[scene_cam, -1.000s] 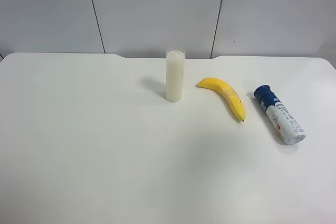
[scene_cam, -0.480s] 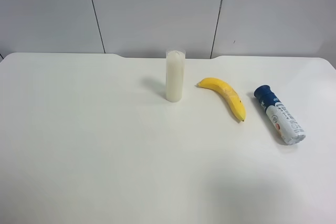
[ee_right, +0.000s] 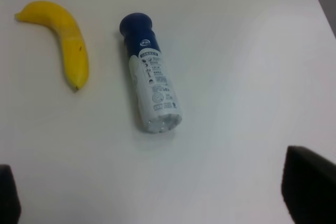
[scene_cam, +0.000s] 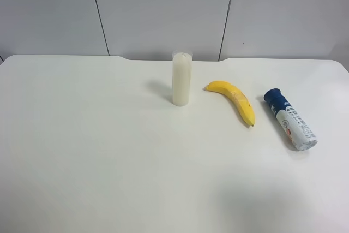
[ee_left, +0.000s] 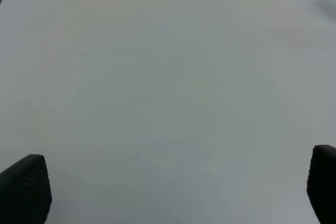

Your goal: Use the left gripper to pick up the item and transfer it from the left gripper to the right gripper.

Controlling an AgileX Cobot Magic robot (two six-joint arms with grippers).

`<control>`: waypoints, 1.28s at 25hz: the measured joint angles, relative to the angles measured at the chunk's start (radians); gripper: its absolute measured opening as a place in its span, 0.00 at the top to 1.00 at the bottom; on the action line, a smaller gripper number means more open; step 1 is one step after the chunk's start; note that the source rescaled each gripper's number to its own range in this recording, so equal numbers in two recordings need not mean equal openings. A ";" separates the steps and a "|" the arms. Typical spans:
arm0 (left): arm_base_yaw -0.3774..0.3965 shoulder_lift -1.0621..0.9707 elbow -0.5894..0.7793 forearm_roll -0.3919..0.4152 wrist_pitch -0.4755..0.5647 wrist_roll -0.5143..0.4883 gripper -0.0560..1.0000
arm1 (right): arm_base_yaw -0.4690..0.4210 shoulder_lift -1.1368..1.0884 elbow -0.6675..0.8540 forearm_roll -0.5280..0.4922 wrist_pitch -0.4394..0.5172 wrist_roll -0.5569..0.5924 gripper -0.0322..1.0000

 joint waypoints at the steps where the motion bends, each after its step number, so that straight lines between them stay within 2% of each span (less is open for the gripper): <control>1: 0.000 0.000 0.000 0.000 0.000 0.000 0.01 | 0.000 0.000 0.000 0.000 0.000 0.000 0.00; 8: 0.000 0.000 0.000 0.000 0.000 0.000 0.01 | 0.003 0.000 0.000 0.000 -0.001 0.000 0.00; 15: 0.000 0.000 0.000 0.000 0.000 0.000 0.01 | 0.086 -0.026 0.000 0.000 -0.001 0.000 0.00; 32: 0.000 0.000 0.000 0.000 0.000 0.000 0.01 | 0.086 -0.026 0.000 0.000 -0.001 0.000 0.00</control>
